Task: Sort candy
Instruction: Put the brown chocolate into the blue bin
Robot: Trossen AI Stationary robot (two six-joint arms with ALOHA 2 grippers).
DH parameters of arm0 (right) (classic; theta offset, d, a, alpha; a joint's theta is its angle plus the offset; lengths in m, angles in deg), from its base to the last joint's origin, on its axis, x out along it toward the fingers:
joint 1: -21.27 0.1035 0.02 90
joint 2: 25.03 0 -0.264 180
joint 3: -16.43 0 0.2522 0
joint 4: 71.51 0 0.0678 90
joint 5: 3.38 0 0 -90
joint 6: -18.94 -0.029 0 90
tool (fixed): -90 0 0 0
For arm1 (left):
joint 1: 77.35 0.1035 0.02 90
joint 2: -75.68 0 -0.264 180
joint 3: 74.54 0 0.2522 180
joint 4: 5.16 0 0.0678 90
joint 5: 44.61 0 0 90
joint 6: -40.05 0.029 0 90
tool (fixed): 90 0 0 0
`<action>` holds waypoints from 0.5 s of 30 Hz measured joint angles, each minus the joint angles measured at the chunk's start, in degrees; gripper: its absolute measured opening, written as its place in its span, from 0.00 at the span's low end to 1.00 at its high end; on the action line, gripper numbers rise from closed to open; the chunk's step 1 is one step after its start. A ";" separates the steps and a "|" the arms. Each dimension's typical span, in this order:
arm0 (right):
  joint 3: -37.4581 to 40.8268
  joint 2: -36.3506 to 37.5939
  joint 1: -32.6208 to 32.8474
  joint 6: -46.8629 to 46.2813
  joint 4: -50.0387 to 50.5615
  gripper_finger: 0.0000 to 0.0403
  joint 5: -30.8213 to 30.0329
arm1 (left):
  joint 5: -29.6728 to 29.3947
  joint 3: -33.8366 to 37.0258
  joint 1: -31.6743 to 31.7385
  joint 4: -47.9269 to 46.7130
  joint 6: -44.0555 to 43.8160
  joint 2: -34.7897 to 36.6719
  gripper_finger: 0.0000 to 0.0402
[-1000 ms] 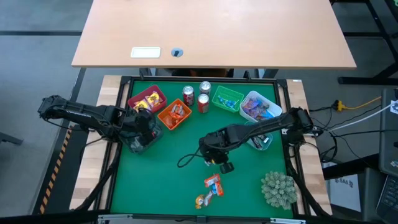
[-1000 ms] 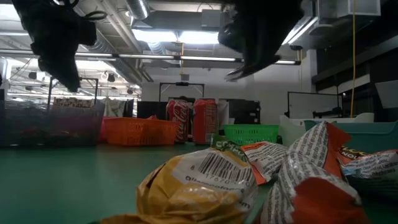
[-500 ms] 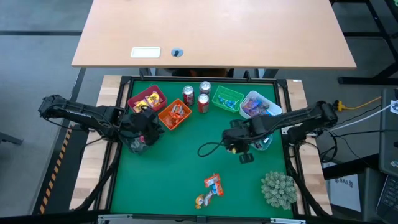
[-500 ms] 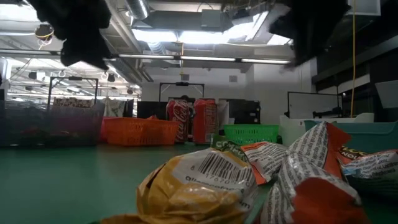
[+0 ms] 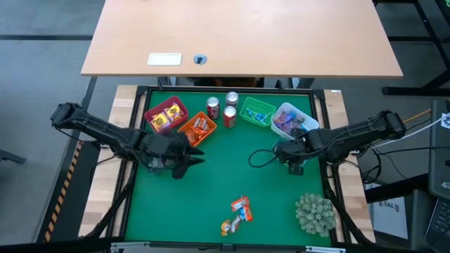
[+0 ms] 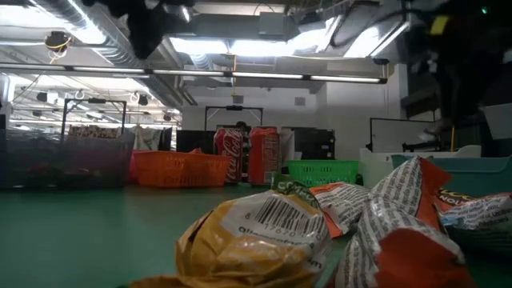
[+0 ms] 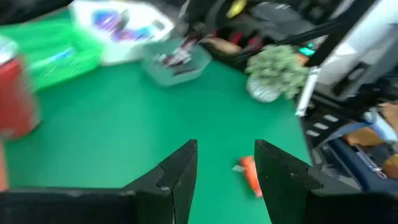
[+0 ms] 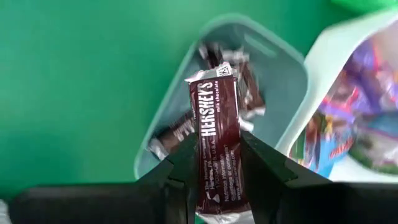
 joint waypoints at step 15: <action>6.66 -0.31 0.00 -0.85 -0.59 0.24 0.07 | 0.63 -0.02 -11.04 34.06 10.67 -21.58 0.37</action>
